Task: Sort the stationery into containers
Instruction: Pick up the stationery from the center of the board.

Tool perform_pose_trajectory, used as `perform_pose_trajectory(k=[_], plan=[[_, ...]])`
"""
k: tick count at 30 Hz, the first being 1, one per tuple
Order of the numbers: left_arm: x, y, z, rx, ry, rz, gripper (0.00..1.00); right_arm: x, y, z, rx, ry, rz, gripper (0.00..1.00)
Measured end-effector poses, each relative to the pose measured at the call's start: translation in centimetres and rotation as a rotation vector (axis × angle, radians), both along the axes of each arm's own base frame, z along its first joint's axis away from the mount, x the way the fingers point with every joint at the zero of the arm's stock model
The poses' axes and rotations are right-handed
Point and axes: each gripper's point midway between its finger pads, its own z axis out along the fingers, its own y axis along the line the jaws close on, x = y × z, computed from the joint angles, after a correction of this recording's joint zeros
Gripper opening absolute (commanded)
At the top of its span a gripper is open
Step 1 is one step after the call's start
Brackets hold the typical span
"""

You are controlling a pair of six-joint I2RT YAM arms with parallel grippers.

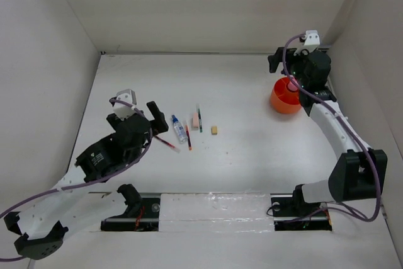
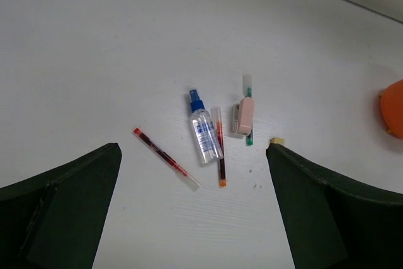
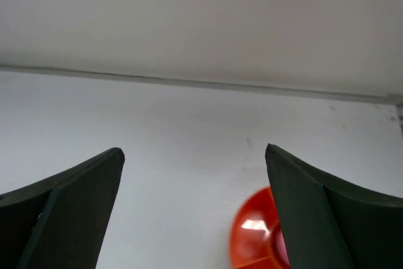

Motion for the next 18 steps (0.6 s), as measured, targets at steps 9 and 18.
perform_pose_trajectory(k=[9,18], plan=[[1.8,-1.5,-3.7,0.086,0.144,0.048,1.00,-3.8,10.1,0.0,-0.005,0.109,0.148,1.00],[7.8,7.4,-7.0,-0.029,0.300,0.323,1.00,-10.5,20.5,-9.1,-0.079,0.391,0.235,0.73]])
